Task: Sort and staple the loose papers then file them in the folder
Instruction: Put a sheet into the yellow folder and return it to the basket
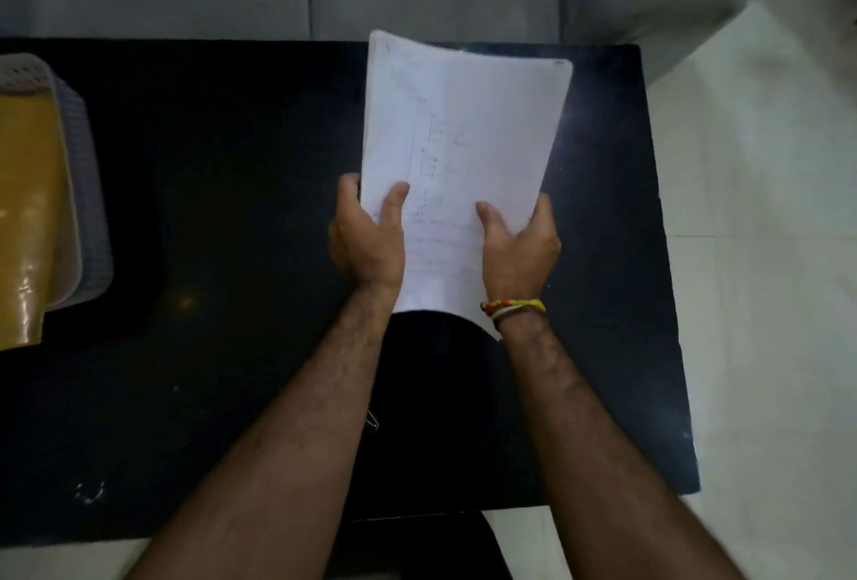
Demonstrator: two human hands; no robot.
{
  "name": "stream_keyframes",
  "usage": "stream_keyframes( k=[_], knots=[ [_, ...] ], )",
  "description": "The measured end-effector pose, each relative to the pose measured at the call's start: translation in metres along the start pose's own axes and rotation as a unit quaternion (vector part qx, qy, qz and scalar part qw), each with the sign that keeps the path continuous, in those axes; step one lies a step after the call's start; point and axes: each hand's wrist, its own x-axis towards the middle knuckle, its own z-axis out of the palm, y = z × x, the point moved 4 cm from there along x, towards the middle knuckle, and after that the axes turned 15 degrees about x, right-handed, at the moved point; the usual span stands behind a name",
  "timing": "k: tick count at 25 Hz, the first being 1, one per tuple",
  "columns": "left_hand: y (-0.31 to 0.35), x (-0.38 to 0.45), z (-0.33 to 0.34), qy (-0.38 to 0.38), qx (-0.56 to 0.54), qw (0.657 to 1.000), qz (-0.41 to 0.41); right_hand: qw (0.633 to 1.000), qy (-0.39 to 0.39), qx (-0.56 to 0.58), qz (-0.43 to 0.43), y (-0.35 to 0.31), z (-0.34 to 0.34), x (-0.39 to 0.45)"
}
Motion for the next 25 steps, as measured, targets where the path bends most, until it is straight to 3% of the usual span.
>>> stream_keyframes(
  k=[3, 6, 9, 13, 16, 19, 20, 22, 25],
  knots=[
    [-0.019, 0.003, 0.03, -0.078, 0.064, 0.994, -0.045, 0.987, -0.038, -0.13, 0.086, 0.033, 0.001, 0.022],
    [-0.048, -0.006, 0.062, -0.17, 0.113, 0.975, -0.087, 0.973, -0.087, -0.183, 0.113, 0.066, 0.0, 0.032],
    [-0.06, -0.007, 0.076, -0.185, 0.181, 0.963, -0.074, 0.959, -0.107, -0.243, 0.103, 0.075, 0.005, 0.044],
    [-0.064, 0.003, 0.077, -0.193, 0.176, 0.964, -0.057, 0.948, -0.108, -0.287, 0.082, 0.078, 0.015, 0.047],
    [-0.063, 0.005, 0.071, -0.209, 0.17, 0.962, -0.055, 0.943, -0.124, -0.287, 0.115, 0.076, 0.02, 0.048],
    [-0.058, 0.007, 0.061, -0.245, 0.183, 0.952, -0.032, 0.896, -0.056, -0.427, 0.111, 0.065, 0.017, 0.034],
    [-0.057, 0.008, 0.05, -0.224, 0.213, 0.951, -0.01, 0.893, -0.017, -0.444, 0.067, 0.058, 0.018, 0.019],
    [-0.068, 0.014, 0.012, -0.118, 0.243, 0.962, 0.025, 0.928, 0.003, -0.373, -0.009, 0.049, 0.036, -0.028],
    [-0.107, 0.023, -0.056, 0.029, 0.195, 0.979, 0.051, 0.973, -0.069, -0.215, -0.047, 0.042, 0.086, -0.096]
  ],
)
